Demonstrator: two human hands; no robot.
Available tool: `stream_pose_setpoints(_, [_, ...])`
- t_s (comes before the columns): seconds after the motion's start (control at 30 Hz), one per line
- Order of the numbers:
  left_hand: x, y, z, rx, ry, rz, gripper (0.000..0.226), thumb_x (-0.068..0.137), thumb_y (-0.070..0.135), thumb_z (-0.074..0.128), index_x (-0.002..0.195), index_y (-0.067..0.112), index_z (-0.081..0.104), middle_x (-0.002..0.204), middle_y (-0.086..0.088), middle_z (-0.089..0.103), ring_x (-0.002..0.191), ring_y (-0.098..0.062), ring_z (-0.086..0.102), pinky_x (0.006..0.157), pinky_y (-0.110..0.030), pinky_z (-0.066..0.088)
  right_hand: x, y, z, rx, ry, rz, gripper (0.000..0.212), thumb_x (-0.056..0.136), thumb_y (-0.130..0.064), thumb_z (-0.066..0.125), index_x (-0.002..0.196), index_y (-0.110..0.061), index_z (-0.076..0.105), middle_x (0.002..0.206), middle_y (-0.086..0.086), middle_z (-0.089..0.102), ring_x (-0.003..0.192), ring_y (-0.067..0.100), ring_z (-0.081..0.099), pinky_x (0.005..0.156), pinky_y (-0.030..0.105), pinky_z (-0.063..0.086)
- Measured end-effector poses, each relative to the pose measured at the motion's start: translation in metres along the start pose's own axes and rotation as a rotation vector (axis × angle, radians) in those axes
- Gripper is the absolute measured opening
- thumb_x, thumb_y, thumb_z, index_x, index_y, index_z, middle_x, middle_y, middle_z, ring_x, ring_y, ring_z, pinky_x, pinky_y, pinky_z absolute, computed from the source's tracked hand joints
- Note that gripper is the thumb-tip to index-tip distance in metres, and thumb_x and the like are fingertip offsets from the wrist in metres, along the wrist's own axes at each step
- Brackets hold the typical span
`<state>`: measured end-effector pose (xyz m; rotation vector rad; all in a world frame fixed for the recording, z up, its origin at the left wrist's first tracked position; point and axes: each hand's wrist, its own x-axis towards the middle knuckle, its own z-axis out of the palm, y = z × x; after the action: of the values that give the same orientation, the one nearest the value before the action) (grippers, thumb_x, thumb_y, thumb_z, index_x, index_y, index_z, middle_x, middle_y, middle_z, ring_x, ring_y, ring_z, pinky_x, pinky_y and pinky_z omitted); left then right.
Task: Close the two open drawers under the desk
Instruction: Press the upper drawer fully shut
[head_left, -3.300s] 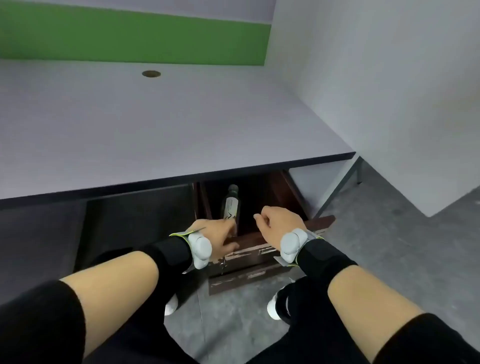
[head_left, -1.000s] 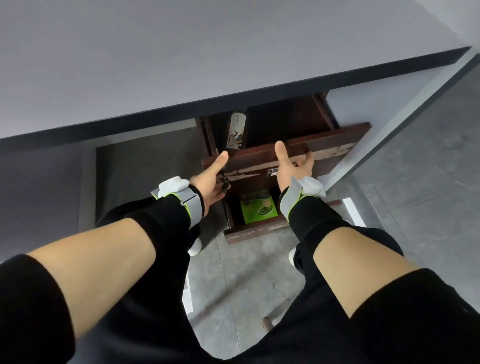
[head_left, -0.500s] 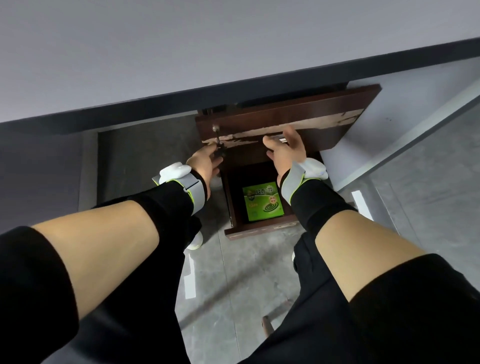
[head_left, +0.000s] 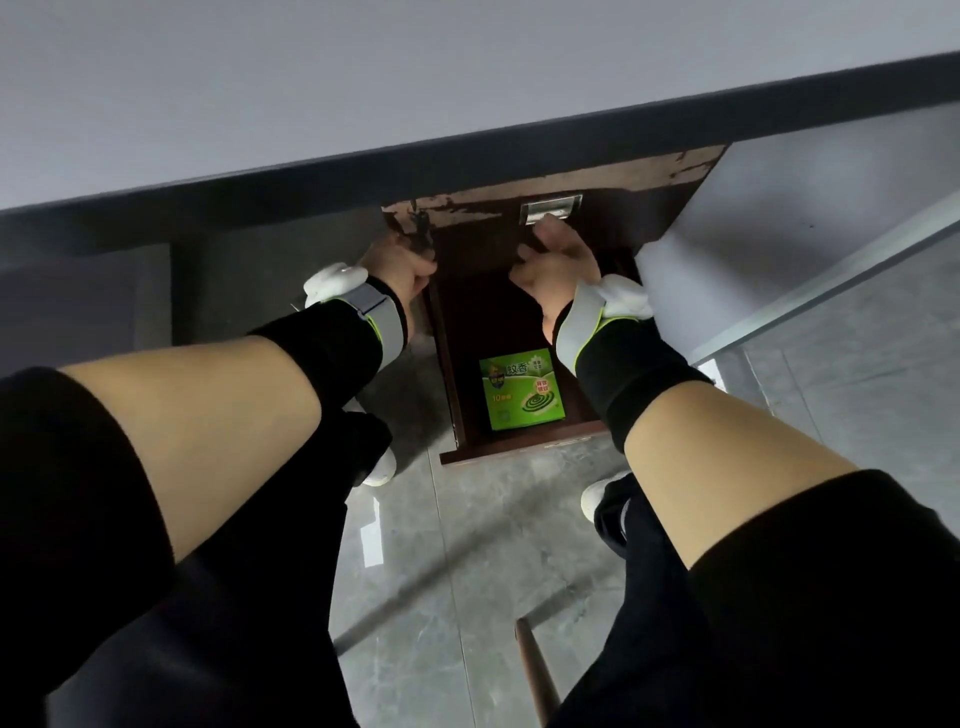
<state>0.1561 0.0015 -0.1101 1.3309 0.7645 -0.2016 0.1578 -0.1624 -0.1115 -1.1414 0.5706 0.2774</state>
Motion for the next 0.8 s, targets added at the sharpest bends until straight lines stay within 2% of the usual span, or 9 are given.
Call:
stream_pose_setpoints(0.07, [0.002,0.0,0.004,-0.041,-0.003,-0.002,0.07,0.085,-0.021,0.043,0.145,0.013,0.036,0.148,-0.002,0.046,0.126,-0.018,0.056,0.084,-0.023,0.049,-0.009,0.001,-0.002,0.297,0.027,0.117,0.045,0.097,0.008,0.034,0.139,-0.003,0.042,0.13,0.016,0.049,0.123,0.034,0.049,0.11,0.045,0.03])
stream_pose_setpoints(0.13, [0.005,-0.002,0.007,-0.041,-0.01,0.004,0.075,0.085,-0.021,0.043,0.149,0.015,0.031,0.155,-0.002,0.038,0.127,-0.017,0.055,0.094,-0.025,0.047,-0.015,0.003,-0.009,0.402,0.039,0.16,0.043,0.101,0.0,0.025,0.142,-0.001,0.035,0.149,0.017,0.037,0.137,0.038,0.033,0.115,0.046,0.022])
stream_pose_setpoints(0.23, [0.009,-0.001,0.011,-0.06,-0.017,-0.01,0.079,0.084,-0.022,0.043,0.15,0.02,0.031,0.154,-0.001,0.038,0.126,-0.015,0.056,0.096,-0.024,0.046,-0.023,0.009,-0.023,0.32,0.019,0.165,0.043,0.103,-0.005,0.022,0.146,-0.001,0.027,0.155,0.017,0.027,0.14,0.037,0.029,0.115,0.046,0.021])
stream_pose_setpoints(0.37, [0.011,-0.003,0.013,-0.072,-0.027,-0.011,0.081,0.085,-0.023,0.042,0.152,0.021,0.028,0.157,0.0,0.035,0.126,-0.014,0.056,0.093,-0.023,0.046,-0.025,0.018,-0.041,0.198,0.004,0.132,0.044,0.102,-0.005,0.027,0.145,-0.003,0.028,0.156,0.014,0.027,0.139,0.036,0.032,0.112,0.047,0.029])
stream_pose_setpoints(0.53, [0.01,-0.005,0.009,-0.034,-0.049,0.021,0.078,0.086,-0.019,0.043,0.152,0.02,0.026,0.159,0.001,0.03,0.126,-0.014,0.056,0.096,-0.024,0.046,-0.028,0.036,-0.055,0.002,0.036,0.012,0.05,0.092,0.01,0.043,0.141,-0.001,0.036,0.148,0.019,0.038,0.13,0.036,0.045,0.101,0.044,0.043])
stream_pose_setpoints(0.63, [0.002,-0.013,0.006,0.0,-0.021,-0.008,0.071,0.088,-0.012,0.049,0.15,0.017,0.031,0.149,0.0,0.044,0.128,-0.017,0.054,0.098,-0.026,0.046,-0.033,0.046,-0.06,-0.014,0.09,0.007,0.048,0.091,0.01,0.047,0.137,-0.001,0.043,0.143,0.018,0.045,0.126,0.032,0.049,0.097,0.039,0.047])
stream_pose_setpoints(0.7, [-0.012,-0.027,0.002,-0.018,-0.02,-0.077,0.064,0.089,-0.007,0.051,0.147,0.015,0.036,0.133,0.001,0.057,0.125,-0.019,0.057,0.094,-0.027,0.049,-0.038,0.055,-0.063,-0.022,0.122,0.026,0.047,0.09,0.01,0.05,0.135,-0.002,0.046,0.139,0.017,0.05,0.123,0.029,0.052,0.093,0.036,0.048])
stream_pose_setpoints(0.8, [-0.039,-0.059,-0.006,-0.004,-0.097,-0.175,0.048,0.092,0.002,0.047,0.139,0.012,0.046,0.133,-0.003,0.062,0.115,-0.019,0.064,0.075,-0.024,0.051,-0.049,0.076,-0.067,0.011,0.193,0.065,0.043,0.089,0.012,0.049,0.13,-0.001,0.051,0.133,0.019,0.055,0.12,0.03,0.055,0.089,0.035,0.05])
